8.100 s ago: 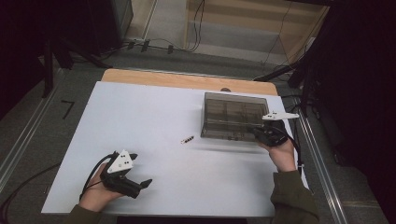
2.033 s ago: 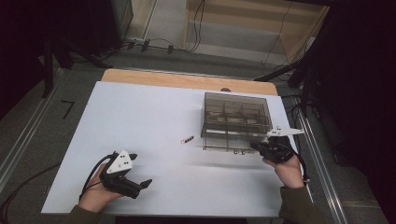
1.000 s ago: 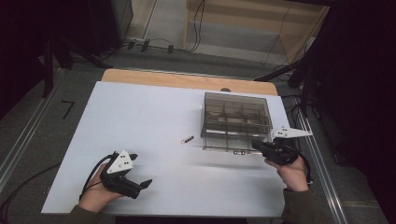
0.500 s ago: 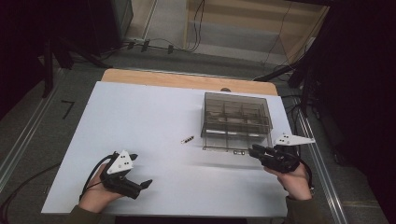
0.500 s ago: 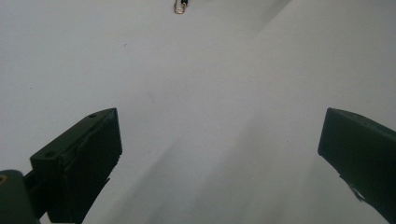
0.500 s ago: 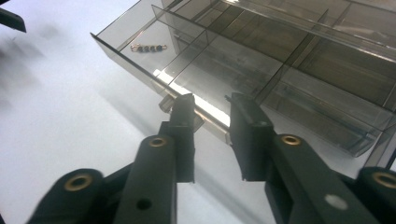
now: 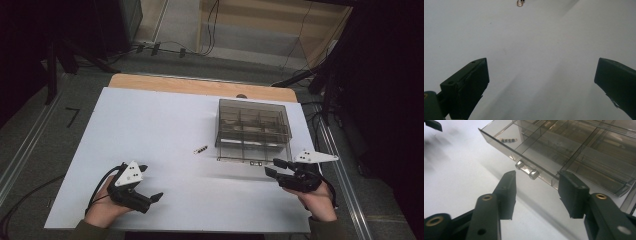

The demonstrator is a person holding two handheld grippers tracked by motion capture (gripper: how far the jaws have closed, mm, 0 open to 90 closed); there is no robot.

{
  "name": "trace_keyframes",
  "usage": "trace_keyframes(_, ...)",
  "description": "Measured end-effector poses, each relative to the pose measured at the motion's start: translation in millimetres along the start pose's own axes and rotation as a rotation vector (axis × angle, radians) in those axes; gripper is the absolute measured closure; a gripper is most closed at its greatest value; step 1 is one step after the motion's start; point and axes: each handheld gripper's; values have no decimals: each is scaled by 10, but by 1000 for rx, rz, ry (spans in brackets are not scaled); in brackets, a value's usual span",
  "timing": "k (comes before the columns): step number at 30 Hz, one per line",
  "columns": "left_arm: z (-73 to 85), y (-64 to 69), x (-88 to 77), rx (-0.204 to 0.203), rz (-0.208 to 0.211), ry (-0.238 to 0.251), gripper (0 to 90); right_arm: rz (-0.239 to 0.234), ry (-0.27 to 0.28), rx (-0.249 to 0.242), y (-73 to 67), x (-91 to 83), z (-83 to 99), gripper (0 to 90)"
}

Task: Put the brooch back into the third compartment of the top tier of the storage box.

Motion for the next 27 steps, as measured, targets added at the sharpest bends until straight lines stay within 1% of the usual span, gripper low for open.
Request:
trace_keyframes(5, 0, -2, -1, -2, 0, 2, 0, -3, 6, -17, -38, 9, 47, 366)
trace_keyframes(9, 3, 0, 1, -2, -1, 2, 0, -16, -8, -10, -64, 32, 88, 310)
trace_keyframes(12, 3, -2, 0, -3, 0, 2, 0, -17, -11, -24, -88, 54, 124, 269)
trace_keyframes(16, 3, -1, 6, 0, -3, 2, 0, -2, -13, -35, -125, 69, 171, 247)
trace_keyframes(19, 5, -2, 7, 3, -2, -2, 0, -7, -11, -27, -148, 97, 215, 209)
trace_keyframes(21, 6, -3, 7, 0, 0, -2, 0, 8, -12, -28, -160, 122, 244, 185)
trace_keyframes(24, 5, 0, 4, -2, 0, 2, 0, 16, -21, -34, -186, 163, 292, 161)
trace_keyframes(27, 5, -3, 6, 2, 0, 0, 0, 8, -16, -40, -207, 178, 332, 141)
Point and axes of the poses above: each handheld gripper's, and its own axes: x roughly forward along the jaws, z roughly out of its underside, y roughly to its right, and after that the axes turned 8 degrees about -z, right-handed
